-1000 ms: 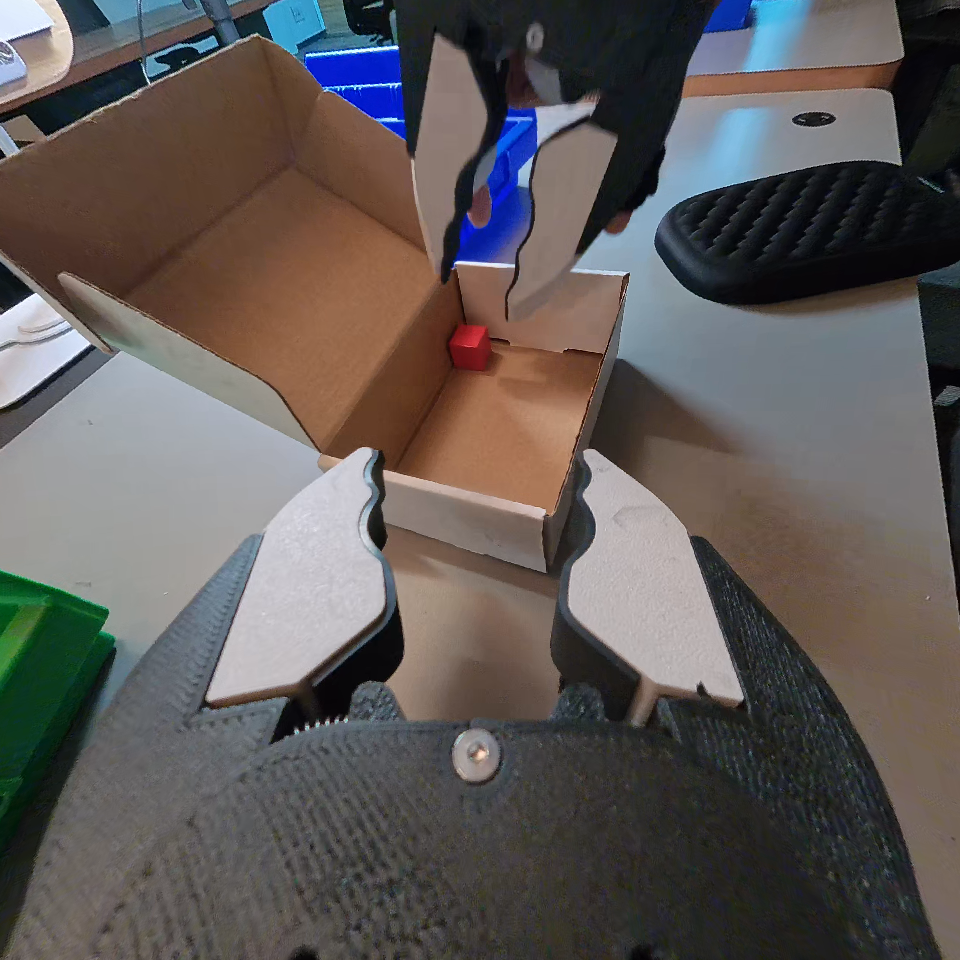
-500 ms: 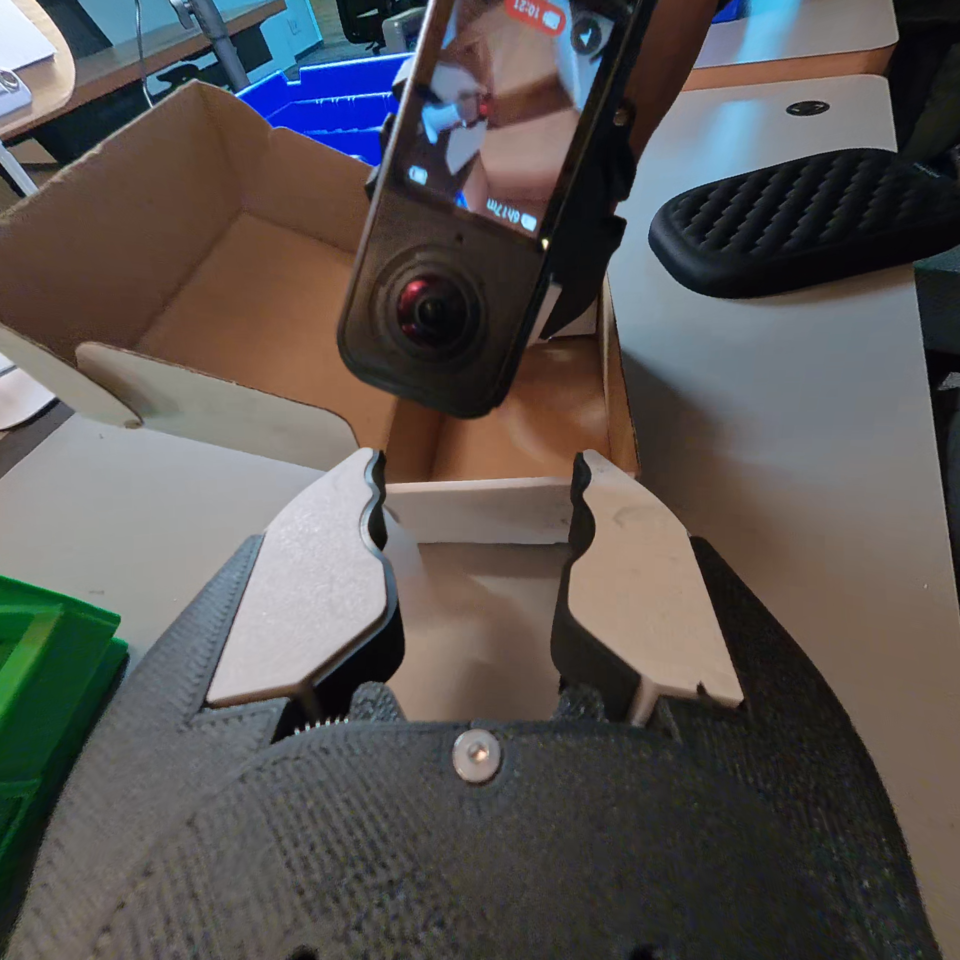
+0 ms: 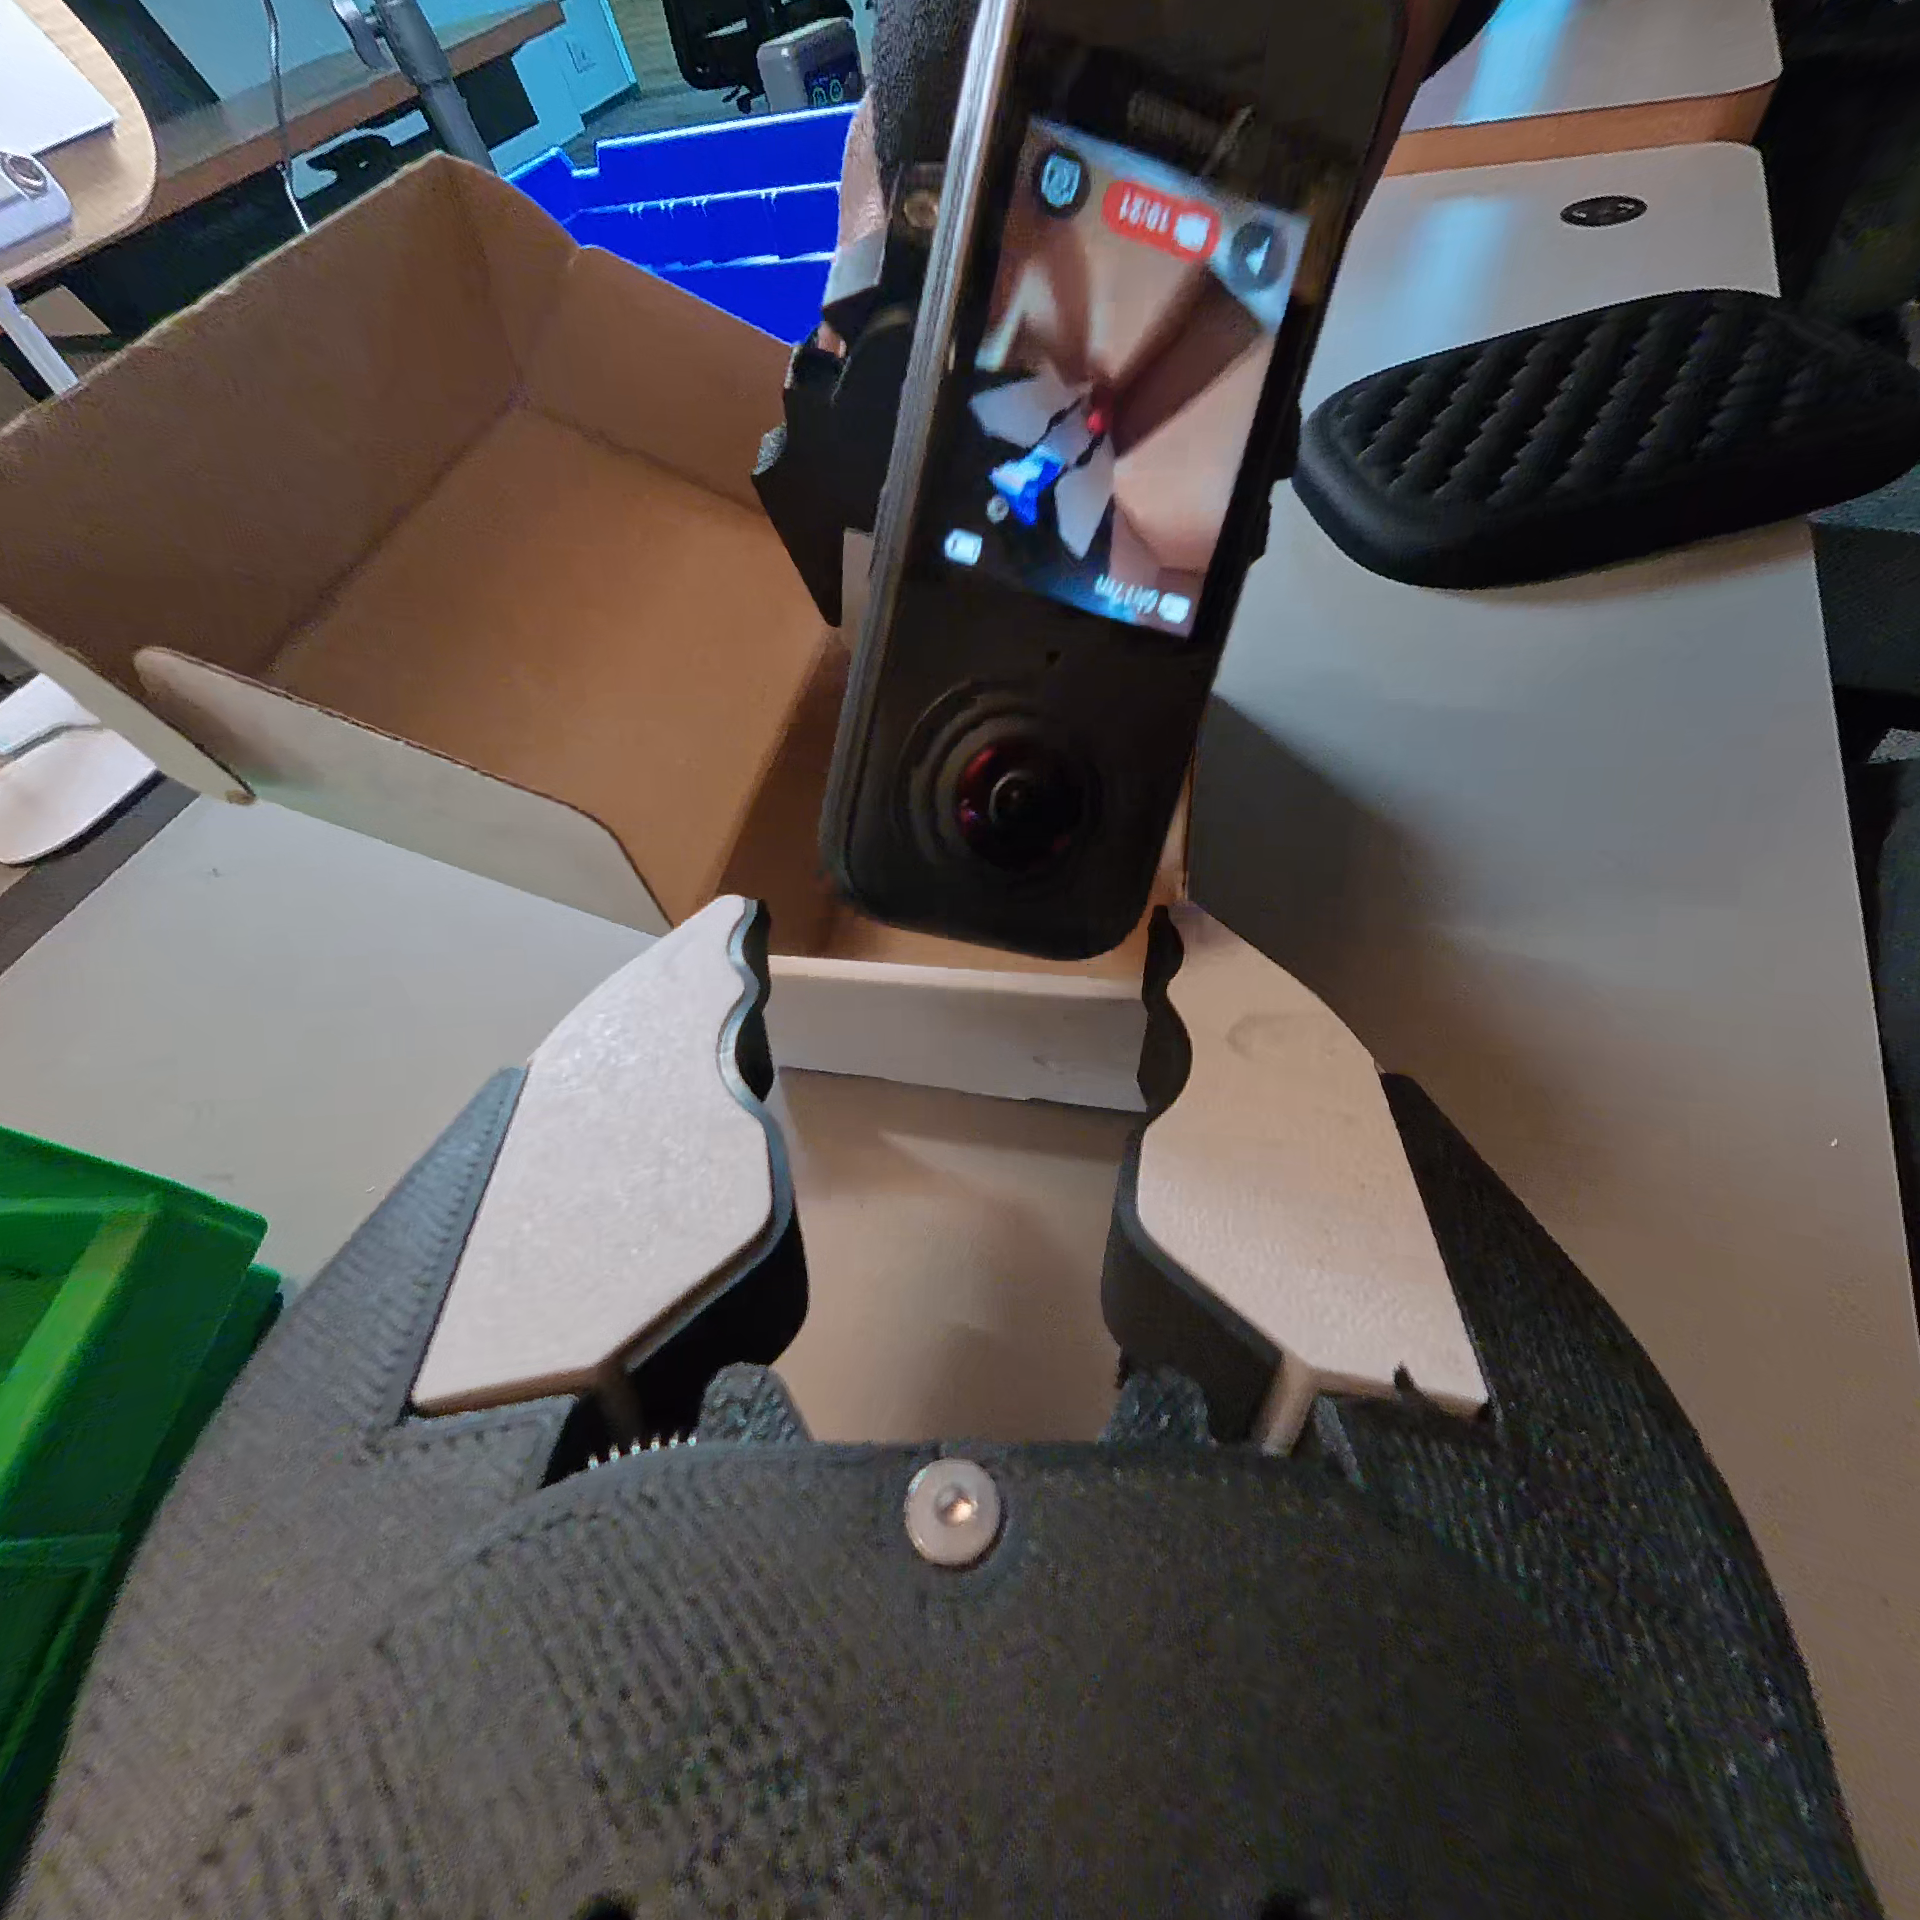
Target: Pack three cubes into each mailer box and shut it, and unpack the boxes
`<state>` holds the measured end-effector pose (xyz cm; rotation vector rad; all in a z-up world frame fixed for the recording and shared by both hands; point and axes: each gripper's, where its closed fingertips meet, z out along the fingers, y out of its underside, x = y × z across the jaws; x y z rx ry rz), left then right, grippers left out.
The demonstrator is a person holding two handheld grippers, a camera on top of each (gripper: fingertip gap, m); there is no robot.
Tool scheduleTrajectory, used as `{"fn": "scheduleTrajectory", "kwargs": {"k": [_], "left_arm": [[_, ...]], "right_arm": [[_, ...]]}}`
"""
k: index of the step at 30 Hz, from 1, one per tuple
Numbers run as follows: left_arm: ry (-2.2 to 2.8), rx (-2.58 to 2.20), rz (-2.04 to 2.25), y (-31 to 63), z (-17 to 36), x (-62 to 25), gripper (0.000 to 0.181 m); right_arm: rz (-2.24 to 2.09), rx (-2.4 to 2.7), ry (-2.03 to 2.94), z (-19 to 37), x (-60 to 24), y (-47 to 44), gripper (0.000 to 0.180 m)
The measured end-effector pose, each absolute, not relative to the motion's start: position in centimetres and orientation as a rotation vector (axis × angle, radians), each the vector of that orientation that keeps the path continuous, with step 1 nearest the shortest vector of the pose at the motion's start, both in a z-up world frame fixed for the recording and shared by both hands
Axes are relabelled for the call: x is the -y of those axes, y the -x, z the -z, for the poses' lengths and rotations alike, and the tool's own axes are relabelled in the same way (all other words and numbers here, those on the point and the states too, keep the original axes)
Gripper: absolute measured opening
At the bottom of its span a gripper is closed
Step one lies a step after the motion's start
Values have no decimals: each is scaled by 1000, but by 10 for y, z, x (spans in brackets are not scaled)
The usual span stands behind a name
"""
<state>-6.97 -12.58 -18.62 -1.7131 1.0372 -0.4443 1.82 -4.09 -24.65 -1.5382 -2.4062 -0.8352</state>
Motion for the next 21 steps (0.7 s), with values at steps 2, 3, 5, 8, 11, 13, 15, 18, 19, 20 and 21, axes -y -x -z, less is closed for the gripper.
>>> {"fn": "scheduleTrajectory", "kwargs": {"k": [2,3,5,8,11,13,15,18,19,20,21], "left_arm": [[1714,-1033,447,71,186,126,69],[1715,-1031,447,71,185,125,69],[1715,-1027,449,72,185,125,69],[1718,-1027,447,72,185,125,69],[1719,-1032,446,72,186,125,69],[1720,-1033,447,72,186,125,69],[1721,-1031,446,73,186,125,69],[1723,-1026,451,74,186,124,69],[1724,-1026,452,74,186,124,69],[1725,-1027,452,74,187,124,69],[1727,-1028,451,74,187,124,69]], "right_arm": [[767,2430,1514,245,49,-13,8],[747,2439,1501,245,52,-11,5],[657,2474,1506,245,62,-7,5],[604,2460,1554,240,60,-5,20],[569,2499,1578,244,58,-8,29],[574,2534,1575,251,59,-11,31],[549,2553,1579,257,61,-11,26],[517,2558,1578,258,62,-8,24],[503,2561,1578,257,63,-7,24],[490,2561,1577,256,64,-6,23],[474,2554,1574,254,64,-4,22]]}}
